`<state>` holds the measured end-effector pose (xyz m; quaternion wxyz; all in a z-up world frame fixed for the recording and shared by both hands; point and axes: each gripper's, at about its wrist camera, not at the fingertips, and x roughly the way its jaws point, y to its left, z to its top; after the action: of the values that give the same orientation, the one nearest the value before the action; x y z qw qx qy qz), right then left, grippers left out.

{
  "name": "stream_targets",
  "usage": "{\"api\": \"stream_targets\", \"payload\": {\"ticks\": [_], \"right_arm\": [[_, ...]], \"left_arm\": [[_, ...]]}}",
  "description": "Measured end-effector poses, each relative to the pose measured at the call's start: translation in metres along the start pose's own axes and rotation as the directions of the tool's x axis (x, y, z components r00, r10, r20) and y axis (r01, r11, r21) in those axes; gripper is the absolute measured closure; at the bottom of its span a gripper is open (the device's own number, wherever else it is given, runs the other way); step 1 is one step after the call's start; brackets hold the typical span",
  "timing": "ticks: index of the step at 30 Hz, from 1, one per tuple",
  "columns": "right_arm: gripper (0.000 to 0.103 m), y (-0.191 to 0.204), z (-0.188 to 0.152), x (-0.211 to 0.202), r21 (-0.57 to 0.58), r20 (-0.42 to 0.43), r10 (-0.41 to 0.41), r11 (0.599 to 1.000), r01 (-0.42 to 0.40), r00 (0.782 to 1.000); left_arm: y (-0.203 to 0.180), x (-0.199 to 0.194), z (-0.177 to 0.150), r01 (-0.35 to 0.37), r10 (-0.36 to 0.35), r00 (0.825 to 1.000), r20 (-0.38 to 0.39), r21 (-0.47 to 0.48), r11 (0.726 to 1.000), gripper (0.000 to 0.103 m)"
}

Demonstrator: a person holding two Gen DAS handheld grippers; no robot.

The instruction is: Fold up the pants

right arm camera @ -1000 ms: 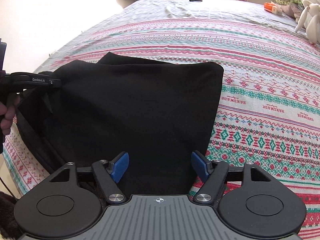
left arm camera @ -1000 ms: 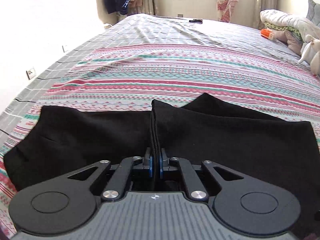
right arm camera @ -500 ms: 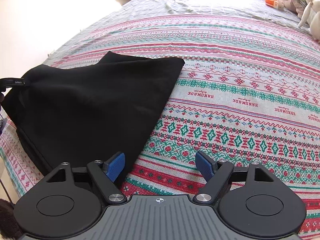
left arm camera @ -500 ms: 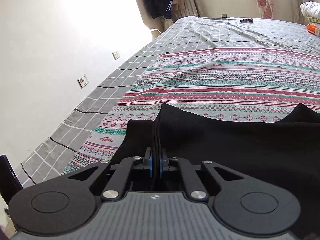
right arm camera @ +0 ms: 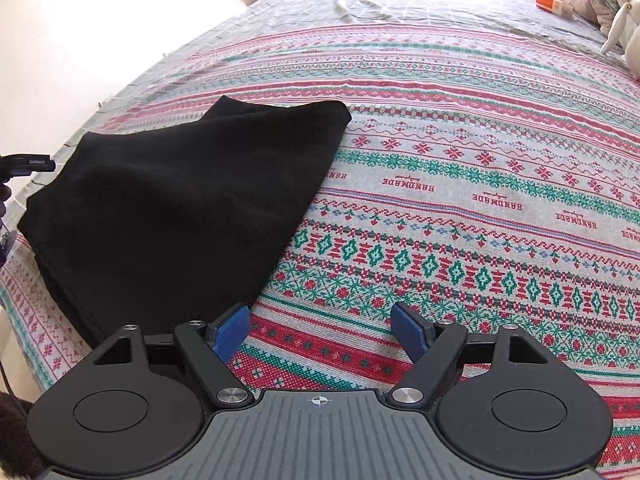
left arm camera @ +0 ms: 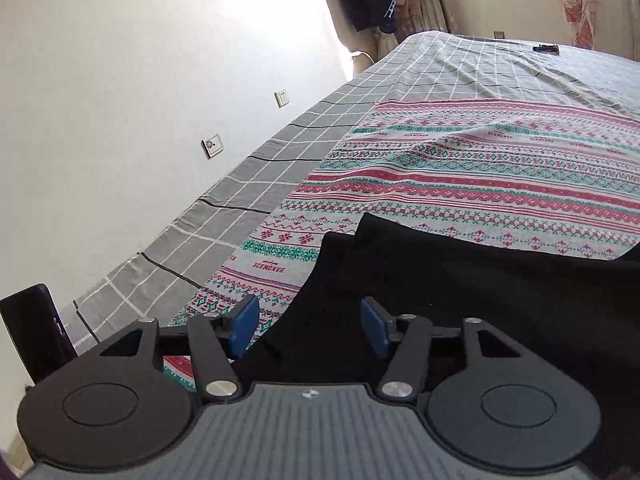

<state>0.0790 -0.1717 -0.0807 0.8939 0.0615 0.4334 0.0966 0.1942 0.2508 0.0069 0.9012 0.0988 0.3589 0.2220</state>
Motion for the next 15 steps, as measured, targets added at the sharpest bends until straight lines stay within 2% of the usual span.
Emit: {"api": "stream_targets", "payload": {"ticks": [5,8,13,14,15], "right_arm": [[0.024,0.002,-0.001,0.000,0.008,-0.014,0.032,0.999,-0.031,0.999],[0.024,0.006,-0.003,0.000,0.007,-0.031,0.067,0.998,-0.066,0.997],[0.024,0.014,-0.007,-0.002,0.017,-0.043,0.138,0.990,-0.137,0.990],[0.024,0.014,-0.007,-0.003,0.031,-0.042,0.154,0.988,-0.153,0.987],[0.024,0.012,-0.006,-0.003,0.081,-0.045,0.203,0.977,-0.199,0.978]], "left_arm": [[-0.016,-0.034,-0.006,0.116,-0.116,0.993,0.021,-0.004,0.993,0.021],[-0.032,-0.054,-0.015,0.214,-0.214,0.976,0.034,-0.001,0.977,0.013],[-0.068,-0.090,-0.040,0.383,-0.383,0.923,0.032,0.010,0.924,0.006],[-0.074,-0.095,-0.045,0.409,-0.409,0.912,0.029,0.013,0.913,0.006],[-0.080,-0.101,-0.052,0.438,-0.439,0.898,0.026,0.019,0.899,0.005]]}}
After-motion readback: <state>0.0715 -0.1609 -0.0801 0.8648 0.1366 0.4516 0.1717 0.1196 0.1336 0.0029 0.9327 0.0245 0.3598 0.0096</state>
